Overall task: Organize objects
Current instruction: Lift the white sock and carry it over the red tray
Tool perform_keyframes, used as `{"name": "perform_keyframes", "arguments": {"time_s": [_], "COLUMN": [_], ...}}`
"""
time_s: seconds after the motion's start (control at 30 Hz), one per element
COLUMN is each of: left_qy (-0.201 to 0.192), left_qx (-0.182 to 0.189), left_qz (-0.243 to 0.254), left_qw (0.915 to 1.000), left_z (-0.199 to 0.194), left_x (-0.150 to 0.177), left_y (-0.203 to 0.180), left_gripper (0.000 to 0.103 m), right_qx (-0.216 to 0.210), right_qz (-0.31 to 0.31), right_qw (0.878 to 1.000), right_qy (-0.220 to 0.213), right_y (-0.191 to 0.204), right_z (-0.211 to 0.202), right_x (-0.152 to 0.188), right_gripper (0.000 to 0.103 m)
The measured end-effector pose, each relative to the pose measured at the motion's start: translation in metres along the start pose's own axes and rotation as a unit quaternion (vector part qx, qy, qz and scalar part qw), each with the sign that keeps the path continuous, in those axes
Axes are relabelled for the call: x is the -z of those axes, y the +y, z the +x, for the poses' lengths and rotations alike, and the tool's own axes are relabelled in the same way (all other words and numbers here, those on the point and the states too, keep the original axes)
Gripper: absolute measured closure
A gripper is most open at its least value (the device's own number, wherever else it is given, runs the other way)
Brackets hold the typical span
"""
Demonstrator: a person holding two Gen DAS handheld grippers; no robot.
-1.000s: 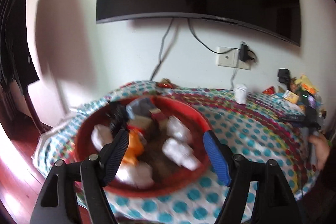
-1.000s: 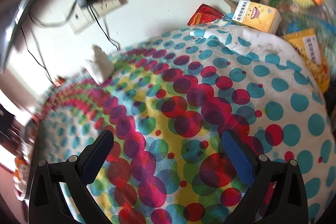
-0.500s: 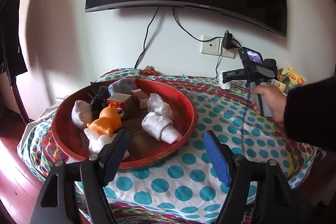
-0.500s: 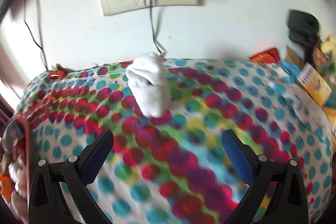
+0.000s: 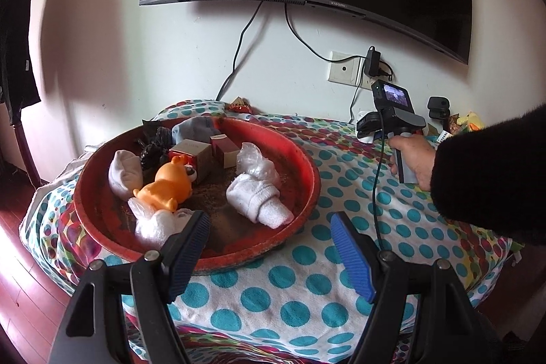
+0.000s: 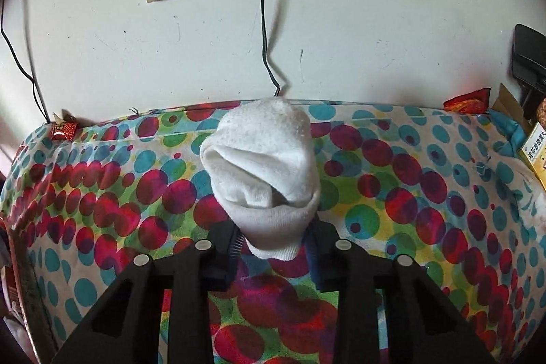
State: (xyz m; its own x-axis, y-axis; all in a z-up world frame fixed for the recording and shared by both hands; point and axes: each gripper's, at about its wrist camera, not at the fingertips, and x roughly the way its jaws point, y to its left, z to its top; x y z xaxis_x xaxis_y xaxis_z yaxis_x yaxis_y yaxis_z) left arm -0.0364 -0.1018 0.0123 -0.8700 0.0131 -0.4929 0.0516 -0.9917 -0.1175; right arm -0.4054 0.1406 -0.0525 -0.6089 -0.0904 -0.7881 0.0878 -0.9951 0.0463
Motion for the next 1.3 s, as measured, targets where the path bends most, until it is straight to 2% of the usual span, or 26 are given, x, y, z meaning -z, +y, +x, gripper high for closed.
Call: {"name": "perform_keyframes", "arguments": {"time_s": [0.33, 0.5, 0.8, 1.03, 1.3], "left_qy": [0.002, 0.002, 0.001, 0.0, 0.006], "left_qx": [-0.003, -0.009, -0.006, -0.008, -0.012], "left_qz": [0.014, 0.018, 0.034, 0.052, 0.047], "left_qw": [0.9999, 0.9998, 0.9994, 0.9986, 0.9988], "left_z": [-0.003, -0.008, -0.021, -0.033, -0.042], "left_x": [0.003, 0.004, 0.012, 0.025, 0.033], "left_y": [-0.011, -0.017, -0.038, -0.051, -0.049], "left_gripper": [0.027, 0.027, 0.027, 0.027, 0.027], "right_qx": [0.02, 0.043, 0.057, 0.056, 0.033], "right_qz": [0.001, -0.011, -0.03, -0.039, -0.053], "right_qw": [1.0, 0.999, 0.997, 0.996, 0.995], "right_qy": [-0.007, -0.017, -0.047, -0.062, -0.077], "right_y": [-0.033, -0.051, -0.067, -0.068, -0.044], "right_z": [-0.043, -0.083, -0.162, -0.203, -0.236], "right_x": [0.016, 0.03, 0.058, 0.081, 0.102], "right_gripper": [0.079, 0.079, 0.079, 0.079, 0.078]}}
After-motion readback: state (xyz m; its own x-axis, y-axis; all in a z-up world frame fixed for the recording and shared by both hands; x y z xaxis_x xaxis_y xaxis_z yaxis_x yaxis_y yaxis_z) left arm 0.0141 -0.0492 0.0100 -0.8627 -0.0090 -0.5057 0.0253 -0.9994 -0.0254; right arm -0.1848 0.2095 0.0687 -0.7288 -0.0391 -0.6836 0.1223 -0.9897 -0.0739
